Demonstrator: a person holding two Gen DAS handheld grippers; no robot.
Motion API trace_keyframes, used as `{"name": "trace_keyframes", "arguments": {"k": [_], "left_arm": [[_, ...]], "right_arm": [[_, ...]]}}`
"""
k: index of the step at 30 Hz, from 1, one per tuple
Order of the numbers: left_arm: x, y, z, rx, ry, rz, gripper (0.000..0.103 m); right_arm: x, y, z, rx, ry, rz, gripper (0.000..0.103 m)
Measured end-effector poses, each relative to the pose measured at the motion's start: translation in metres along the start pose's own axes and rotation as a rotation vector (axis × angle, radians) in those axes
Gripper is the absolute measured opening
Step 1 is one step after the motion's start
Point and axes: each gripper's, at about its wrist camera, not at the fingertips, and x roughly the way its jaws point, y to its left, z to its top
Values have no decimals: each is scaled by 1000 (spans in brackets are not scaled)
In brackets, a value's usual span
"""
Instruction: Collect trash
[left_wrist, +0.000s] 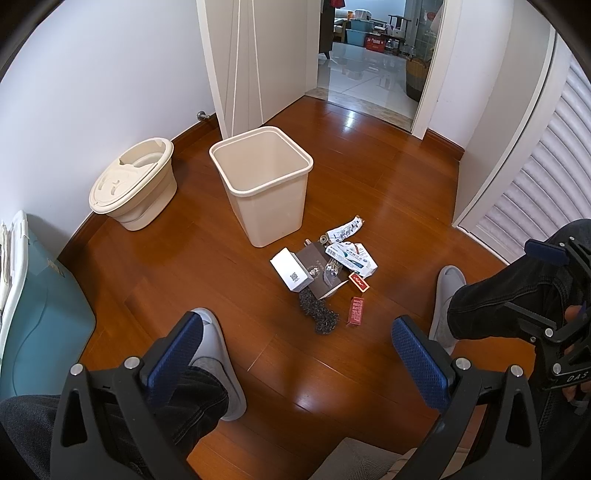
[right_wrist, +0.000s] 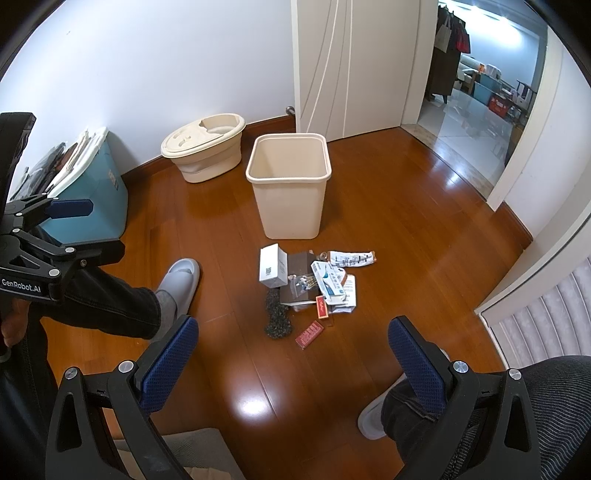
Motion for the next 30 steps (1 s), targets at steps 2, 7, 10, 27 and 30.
{"name": "trace_keyframes", "arguments": {"k": [2, 7, 10, 27, 30], "left_arm": [[0, 0, 0, 0, 0, 1, 103], [0, 0, 0, -1, 0, 1, 103], [1, 5, -1, -6, 3, 0, 103], [1, 4, -1, -6, 3, 0, 103], [1, 5, -2, -4, 3, 0, 103]], "right_arm": [[0, 0, 0, -1, 0, 0, 103], [0, 1, 1, -1, 0, 0, 103], [0, 1, 1, -2, -1, 1, 103], [-1, 0, 2, 0, -3, 1, 103], [-1, 1, 3, 0, -2, 1, 103]]}}
